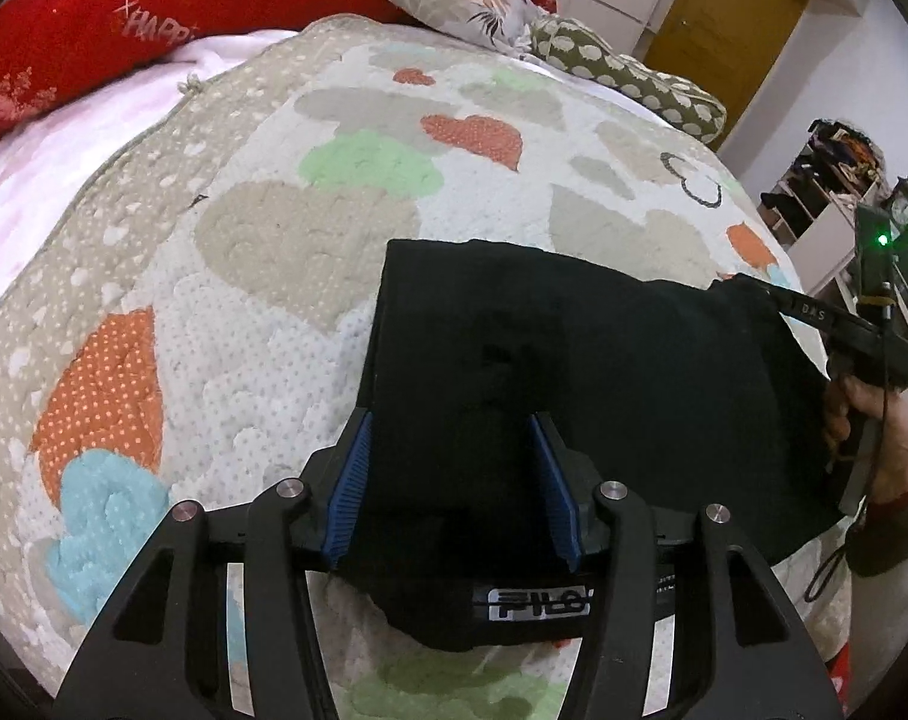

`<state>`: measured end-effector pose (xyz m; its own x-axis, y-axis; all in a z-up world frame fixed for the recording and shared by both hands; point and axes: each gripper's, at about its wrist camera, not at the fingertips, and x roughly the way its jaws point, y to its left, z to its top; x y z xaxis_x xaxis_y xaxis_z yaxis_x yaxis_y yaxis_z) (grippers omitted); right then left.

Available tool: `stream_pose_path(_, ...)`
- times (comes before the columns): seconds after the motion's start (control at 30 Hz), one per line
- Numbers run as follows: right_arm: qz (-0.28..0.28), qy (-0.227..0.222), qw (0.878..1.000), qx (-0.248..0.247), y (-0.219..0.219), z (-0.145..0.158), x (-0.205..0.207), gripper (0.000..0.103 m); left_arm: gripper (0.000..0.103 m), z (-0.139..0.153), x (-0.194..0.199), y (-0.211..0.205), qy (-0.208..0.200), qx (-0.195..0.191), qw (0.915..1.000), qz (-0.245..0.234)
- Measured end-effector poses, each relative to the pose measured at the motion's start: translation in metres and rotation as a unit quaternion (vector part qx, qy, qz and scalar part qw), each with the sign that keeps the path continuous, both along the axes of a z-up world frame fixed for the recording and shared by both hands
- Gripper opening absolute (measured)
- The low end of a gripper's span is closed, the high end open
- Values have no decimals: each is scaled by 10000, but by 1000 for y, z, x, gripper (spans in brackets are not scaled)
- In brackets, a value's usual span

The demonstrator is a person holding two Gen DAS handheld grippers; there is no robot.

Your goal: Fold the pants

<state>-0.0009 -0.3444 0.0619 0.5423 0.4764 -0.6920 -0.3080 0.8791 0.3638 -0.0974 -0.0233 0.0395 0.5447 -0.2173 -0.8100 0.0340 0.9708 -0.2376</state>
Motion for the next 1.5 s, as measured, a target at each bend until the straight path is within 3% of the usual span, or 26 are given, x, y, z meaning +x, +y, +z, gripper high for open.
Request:
stream_pose_path(0.03, 22, -95, 9999, 112, -3, 5, -6, 3, 52, 2, -1, 0, -4, 3, 10000, -23)
stream_pose_path(0.1, 43, -190, 9998, 90, -7, 15, -13, 25, 52, 3, -1, 1, 15, 4, 10000, -67)
stream_pose_path(0.13, 44, -222, 9997, 84, -8, 19, -15, 51, 52, 2, 0, 0, 33, 20, 9999, -94)
stream_pose_path(0.17, 73, -240, 9995, 189, -10, 22, -16, 61, 52, 1, 0, 0, 41, 44, 9999, -97)
stream_pose_path(0.3, 426, -92, 9983, 392, -1, 20, -11, 59, 52, -3, -4, -3, -31, 83, 10000, -31)
stream_pose_path(0.33, 566, -50, 9980, 259, 9, 13, -9, 43, 52, -3, -4, -3, -35, 103, 9999, -36)
stream_pose_path(0.37, 666, 51, 9977, 131, 17, 7, -6, 16, 52, -3, -5, -3, -39, 114, 9999, -40)
stream_pose_path(0.4, 740, 164, 9971, -49, 25, 0, -5, 5, 52, -4, -5, -3, -39, 111, 9999, -43)
stream_pose_path(0.47, 811, -40, 9961, -351, 31, 2, -13, 2, 52, -4, -6, -3, -13, 98, 9999, -45)
stream_pose_path(0.57, 563, -398, 9975, -180, 13, 22, -20, 1, 52, -3, -9, -3, -20, 78, 9999, -64)
stream_pose_path(0.63, 443, -509, 9973, -282, 11, 26, -18, 1, 52, -3, -10, -2, -36, 59, 10000, -28)
stream_pose_path(0.77, 331, -264, 9973, -605, 26, 1, -4, 1, 52, -5, -10, -4, -47, 84, 9999, 37)
stream_pose_path(0.83, 314, -99, 9983, -475, 26, -5, -4, 1, 52, -4, -11, -4, -31, 108, 9999, 71)
stream_pose_path(0.93, 209, -316, 9982, -457, 18, 10, -17, 3, 52, -2, -12, -5, -29, 204, 9998, 85)
stream_pose_path(1.0, 9, -424, 9971, -633, 11, 24, -28, 13, 52, 1, -13, -6, -48, 273, 9996, 105)
stream_pose_path(1.07, -80, -509, 9974, -496, 3, 38, -45, 50, 52, 5, -14, -8, -86, 366, 9992, 120)
stream_pose_path(1.1, -30, -551, 9979, -334, 2, 42, -55, 55, 52, 7, -15, -10, -101, 425, 9990, 121)
stream_pose_path(1.27, 464, -615, 9970, -77, 22, 50, -101, 57, 52, 19, -20, -12, -255, 568, 9979, 187)
stream_pose_path(1.5, 909, -387, 9950, -121, 71, 25, -133, 57, 52, 21, -27, -14, -300, 666, 9970, 241)
